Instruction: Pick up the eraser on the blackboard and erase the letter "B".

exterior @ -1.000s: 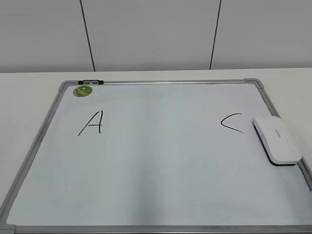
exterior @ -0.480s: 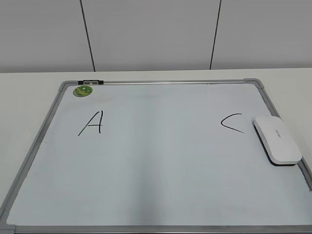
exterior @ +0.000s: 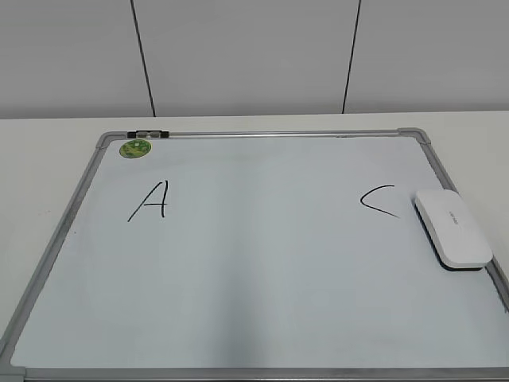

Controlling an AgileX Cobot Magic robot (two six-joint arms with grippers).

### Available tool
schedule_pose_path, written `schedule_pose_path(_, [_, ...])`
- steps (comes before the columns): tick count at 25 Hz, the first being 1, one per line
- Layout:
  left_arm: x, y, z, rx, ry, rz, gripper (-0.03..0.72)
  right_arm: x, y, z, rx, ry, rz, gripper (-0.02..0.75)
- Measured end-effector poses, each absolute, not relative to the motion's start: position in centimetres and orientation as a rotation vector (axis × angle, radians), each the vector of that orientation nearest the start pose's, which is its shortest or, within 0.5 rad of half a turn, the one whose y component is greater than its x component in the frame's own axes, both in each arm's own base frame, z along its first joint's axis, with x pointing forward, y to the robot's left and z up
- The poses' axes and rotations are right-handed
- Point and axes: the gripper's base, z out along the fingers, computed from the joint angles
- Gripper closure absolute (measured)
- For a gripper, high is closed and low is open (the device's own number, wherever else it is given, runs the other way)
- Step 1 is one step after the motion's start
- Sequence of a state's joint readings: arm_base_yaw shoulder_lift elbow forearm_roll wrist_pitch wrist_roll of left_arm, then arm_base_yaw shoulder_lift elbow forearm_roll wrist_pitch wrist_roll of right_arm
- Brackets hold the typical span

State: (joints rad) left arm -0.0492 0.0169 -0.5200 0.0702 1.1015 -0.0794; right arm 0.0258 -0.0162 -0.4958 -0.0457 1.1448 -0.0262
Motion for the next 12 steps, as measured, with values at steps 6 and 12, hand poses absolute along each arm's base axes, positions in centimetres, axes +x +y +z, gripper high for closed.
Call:
schedule_pose_path(6, [-0.61, 0.62, 27.98, -0.037, 2.079, 0.008, 0.251, -1.06, -0.41, 26.94, -0.050, 2.115, -0.056, 0.184])
schedule_pose_path(12, [-0.61, 0.62, 27.98, -0.037, 2.079, 0.008, 0.251, -1.06, -0.41, 26.94, -0.050, 2.115, -0.056, 0.184])
